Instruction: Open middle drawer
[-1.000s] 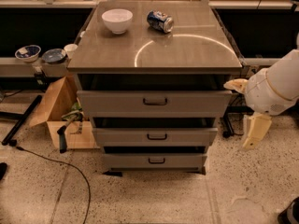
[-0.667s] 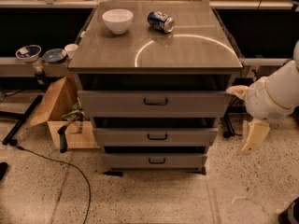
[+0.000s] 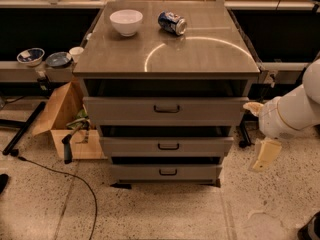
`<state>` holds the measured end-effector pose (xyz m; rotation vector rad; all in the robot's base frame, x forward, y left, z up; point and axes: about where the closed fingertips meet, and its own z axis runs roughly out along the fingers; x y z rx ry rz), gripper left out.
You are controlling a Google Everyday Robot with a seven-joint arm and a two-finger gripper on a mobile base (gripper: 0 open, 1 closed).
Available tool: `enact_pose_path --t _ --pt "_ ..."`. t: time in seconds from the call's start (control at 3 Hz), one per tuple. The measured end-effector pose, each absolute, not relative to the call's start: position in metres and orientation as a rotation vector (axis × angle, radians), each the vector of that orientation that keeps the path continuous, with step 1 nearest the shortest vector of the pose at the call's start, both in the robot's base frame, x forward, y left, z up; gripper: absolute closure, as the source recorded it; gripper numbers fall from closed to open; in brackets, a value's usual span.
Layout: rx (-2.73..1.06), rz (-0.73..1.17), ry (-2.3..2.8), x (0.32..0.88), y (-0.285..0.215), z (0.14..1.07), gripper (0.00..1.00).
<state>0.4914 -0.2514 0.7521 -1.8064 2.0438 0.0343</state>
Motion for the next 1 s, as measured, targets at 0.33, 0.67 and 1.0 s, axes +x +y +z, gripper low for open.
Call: enact_pose_path --t 0.33,0.67,1.0 --pt "-1.788 0.040 2.061 0.497 -0.253 0.732 0.00" --pt "-1.784 0.097 2.112 0.506 -0.259 0.691 0.00" --pt "-1.782 0.104 2.120 0.505 -0.259 0.688 0.00"
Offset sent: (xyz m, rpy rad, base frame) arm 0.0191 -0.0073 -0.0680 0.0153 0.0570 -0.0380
